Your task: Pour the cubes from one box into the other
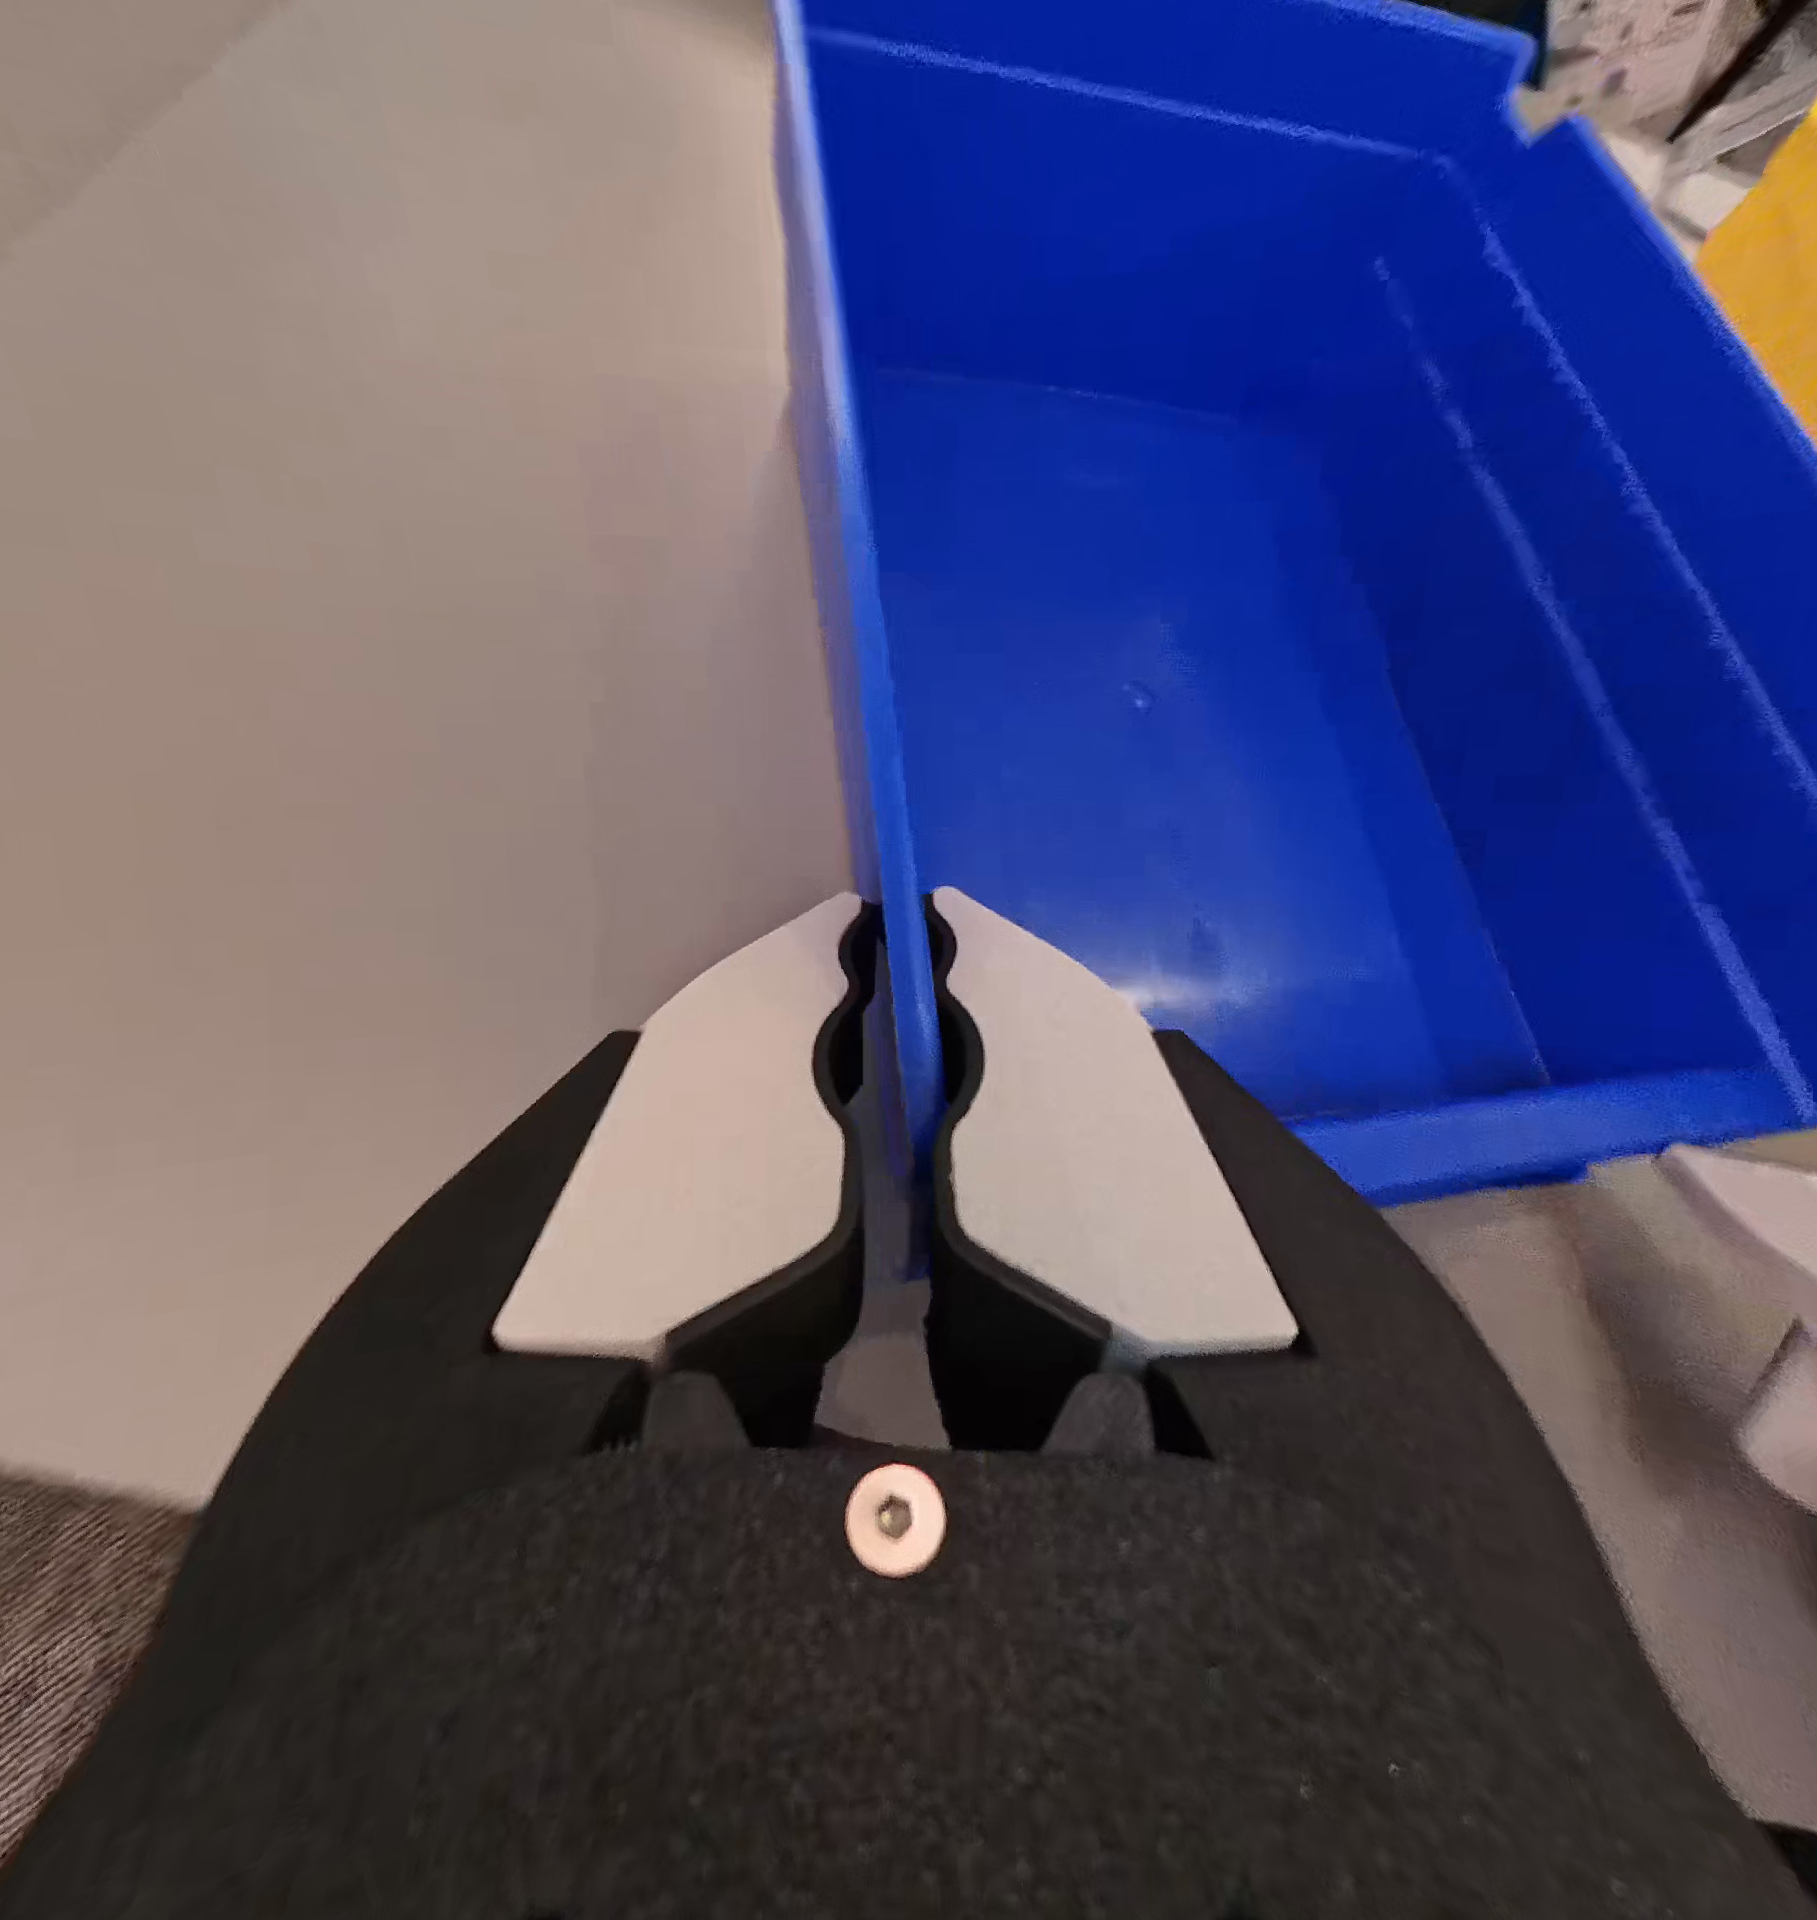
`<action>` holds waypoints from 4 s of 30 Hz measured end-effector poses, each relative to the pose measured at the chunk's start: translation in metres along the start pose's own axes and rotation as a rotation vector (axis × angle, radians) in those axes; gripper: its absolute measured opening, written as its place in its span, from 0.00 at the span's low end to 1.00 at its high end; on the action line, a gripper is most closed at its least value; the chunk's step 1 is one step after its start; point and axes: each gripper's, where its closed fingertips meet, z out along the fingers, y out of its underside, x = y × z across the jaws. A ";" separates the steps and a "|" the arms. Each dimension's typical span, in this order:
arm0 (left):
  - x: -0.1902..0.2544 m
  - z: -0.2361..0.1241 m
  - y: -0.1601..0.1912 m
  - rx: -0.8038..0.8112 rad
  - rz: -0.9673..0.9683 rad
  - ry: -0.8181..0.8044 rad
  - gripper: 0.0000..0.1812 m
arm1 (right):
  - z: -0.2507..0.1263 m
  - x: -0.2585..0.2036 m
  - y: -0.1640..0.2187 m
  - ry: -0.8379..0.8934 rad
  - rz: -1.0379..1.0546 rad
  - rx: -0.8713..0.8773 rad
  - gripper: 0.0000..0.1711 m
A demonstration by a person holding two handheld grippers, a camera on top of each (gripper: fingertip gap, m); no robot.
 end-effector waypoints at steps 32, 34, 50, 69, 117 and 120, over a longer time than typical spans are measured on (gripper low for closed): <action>0.398 -0.067 -0.143 0.355 0.398 0.348 0.03 | -0.270 0.310 -0.141 0.624 -0.008 0.373 0.02; 0.459 -0.043 -0.109 0.287 0.419 0.375 0.03 | -0.287 0.370 -0.103 0.681 0.020 0.291 0.02; 0.615 0.046 0.081 -0.039 0.417 0.440 0.08 | -0.297 0.542 0.092 0.526 0.232 0.042 0.02; 0.296 0.004 -0.059 0.240 0.417 0.317 0.31 | -0.233 0.350 -0.062 0.290 -0.136 0.251 0.22; 0.055 0.041 -0.076 0.189 0.122 0.157 0.26 | -0.048 0.096 -0.044 -0.018 -0.141 -0.058 0.20; 0.091 0.012 -0.070 0.177 0.150 0.273 0.30 | -0.113 0.149 -0.033 -0.015 -0.105 -0.023 0.20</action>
